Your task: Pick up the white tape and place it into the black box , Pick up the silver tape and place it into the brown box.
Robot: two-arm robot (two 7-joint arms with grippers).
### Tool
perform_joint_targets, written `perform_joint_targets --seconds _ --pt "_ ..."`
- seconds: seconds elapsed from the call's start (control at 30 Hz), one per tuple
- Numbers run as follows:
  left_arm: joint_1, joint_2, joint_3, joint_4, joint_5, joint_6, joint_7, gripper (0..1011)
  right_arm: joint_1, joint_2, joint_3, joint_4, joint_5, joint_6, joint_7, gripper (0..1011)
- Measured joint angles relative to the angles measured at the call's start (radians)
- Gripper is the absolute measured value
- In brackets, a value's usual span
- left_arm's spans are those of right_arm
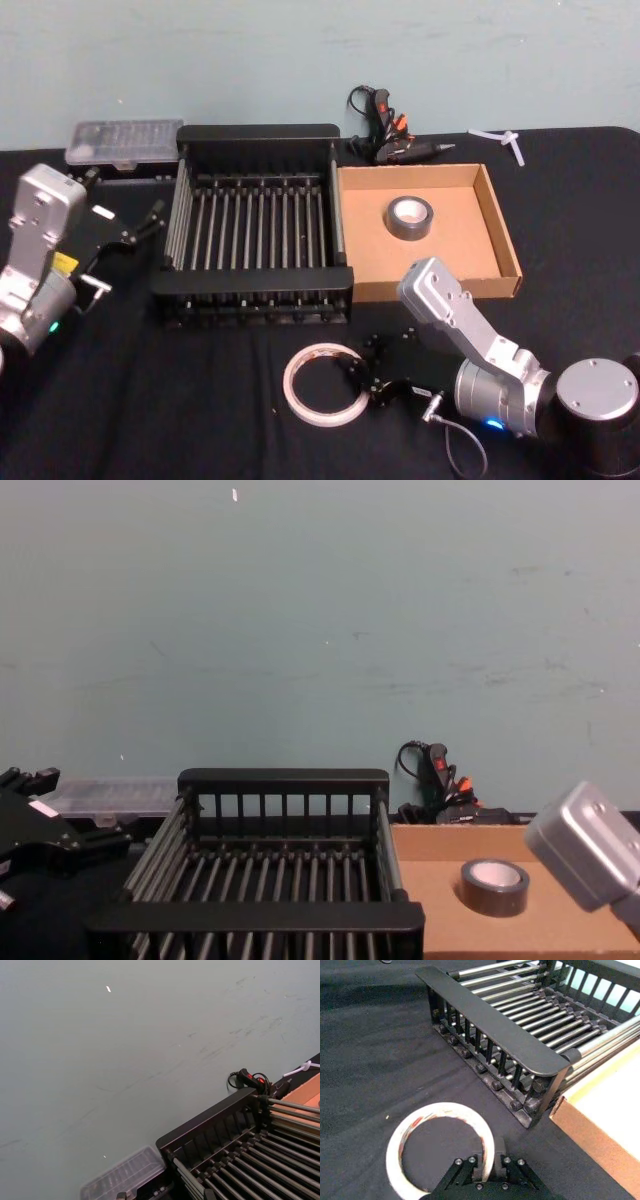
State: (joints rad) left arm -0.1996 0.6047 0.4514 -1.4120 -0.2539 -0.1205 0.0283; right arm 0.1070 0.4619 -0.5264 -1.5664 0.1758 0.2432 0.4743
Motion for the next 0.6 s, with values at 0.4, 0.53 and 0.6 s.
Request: perform_joint_targets --seconds 0.4,0.53,0.6 --pt "0.000 0.000 0.000 0.000 0.000 0.000 0.000 1001 0.000 0.000 0.000 0.000 0.000 0.000 0.001 94" --pt "0.000 0.000 0.000 0.000 0.000 0.000 0.000 1001 -0.003 0.006 0.002 -0.006 0.006 0.000 0.011 95" --pt "0.000 0.000 0.000 0.000 0.000 0.000 0.000 1001 -0.005 0.009 0.004 -0.011 0.009 -0.001 0.014 95"
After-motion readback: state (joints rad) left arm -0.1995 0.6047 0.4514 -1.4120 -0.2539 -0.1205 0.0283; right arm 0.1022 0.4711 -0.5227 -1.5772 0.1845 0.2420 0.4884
